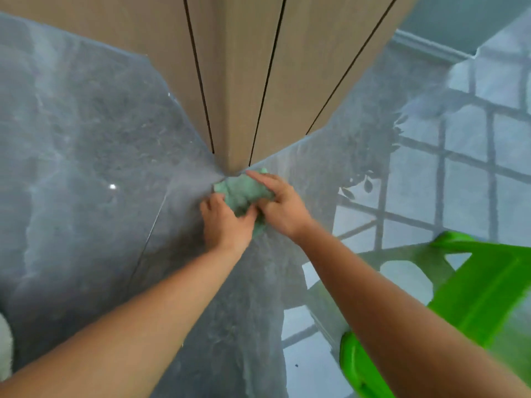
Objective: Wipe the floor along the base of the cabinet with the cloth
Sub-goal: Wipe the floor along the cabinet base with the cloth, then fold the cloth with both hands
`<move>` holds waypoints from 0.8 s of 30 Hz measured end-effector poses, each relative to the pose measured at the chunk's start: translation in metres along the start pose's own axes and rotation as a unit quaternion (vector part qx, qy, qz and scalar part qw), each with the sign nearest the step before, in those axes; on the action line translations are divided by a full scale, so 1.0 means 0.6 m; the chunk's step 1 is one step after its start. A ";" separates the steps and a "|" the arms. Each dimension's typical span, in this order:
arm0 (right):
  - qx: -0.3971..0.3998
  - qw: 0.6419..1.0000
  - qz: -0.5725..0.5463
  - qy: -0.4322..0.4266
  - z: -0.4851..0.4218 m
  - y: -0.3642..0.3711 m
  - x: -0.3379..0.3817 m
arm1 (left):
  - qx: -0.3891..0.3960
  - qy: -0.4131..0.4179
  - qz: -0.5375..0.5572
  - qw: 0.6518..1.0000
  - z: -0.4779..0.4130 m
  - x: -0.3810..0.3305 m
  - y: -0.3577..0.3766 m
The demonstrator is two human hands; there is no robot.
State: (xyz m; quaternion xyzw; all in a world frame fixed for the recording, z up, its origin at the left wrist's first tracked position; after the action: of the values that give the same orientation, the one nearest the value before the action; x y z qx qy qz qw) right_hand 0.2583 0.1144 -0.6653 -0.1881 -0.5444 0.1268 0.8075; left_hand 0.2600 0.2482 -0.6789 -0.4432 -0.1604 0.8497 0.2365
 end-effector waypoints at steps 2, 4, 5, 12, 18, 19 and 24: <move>-0.105 0.990 -0.055 0.082 0.014 -0.035 -0.020 | 0.070 -0.063 0.075 0.993 -0.016 0.013 0.014; -0.152 0.973 -0.019 0.170 0.038 -0.069 -0.053 | 0.127 -0.103 0.100 0.982 -0.029 0.011 0.028; -0.149 0.966 -0.006 0.210 0.050 -0.082 -0.068 | 0.160 -0.117 0.096 0.975 -0.031 0.006 0.038; -0.043 0.855 -0.409 0.317 0.196 -0.117 -0.028 | 0.404 -0.202 0.076 0.889 0.081 -0.114 0.066; -0.109 0.782 -0.568 0.233 0.374 -0.220 0.193 | 0.458 -0.205 0.018 0.865 0.297 -0.284 -0.046; -0.157 0.783 -0.557 0.227 0.407 -0.253 0.230 | 0.452 -0.203 -0.001 0.868 0.339 -0.314 -0.070; -0.283 0.853 -0.359 0.251 0.604 -0.427 0.410 | 0.330 -0.141 -0.024 0.933 0.560 -0.463 -0.169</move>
State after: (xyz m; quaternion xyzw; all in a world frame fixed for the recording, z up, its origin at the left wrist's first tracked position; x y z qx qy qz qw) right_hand 0.0148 0.0452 -0.2255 -0.2255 -0.3652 -0.3836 0.8177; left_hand 0.1455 0.1604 -0.2550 -0.2119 0.0864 0.9027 0.3644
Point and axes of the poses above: each hand's wrist, its own z-axis away from the middle knuckle, its own y-axis out of the palm, x = y × z, the point moved 7 cm from there along -z, towards the middle knuckle
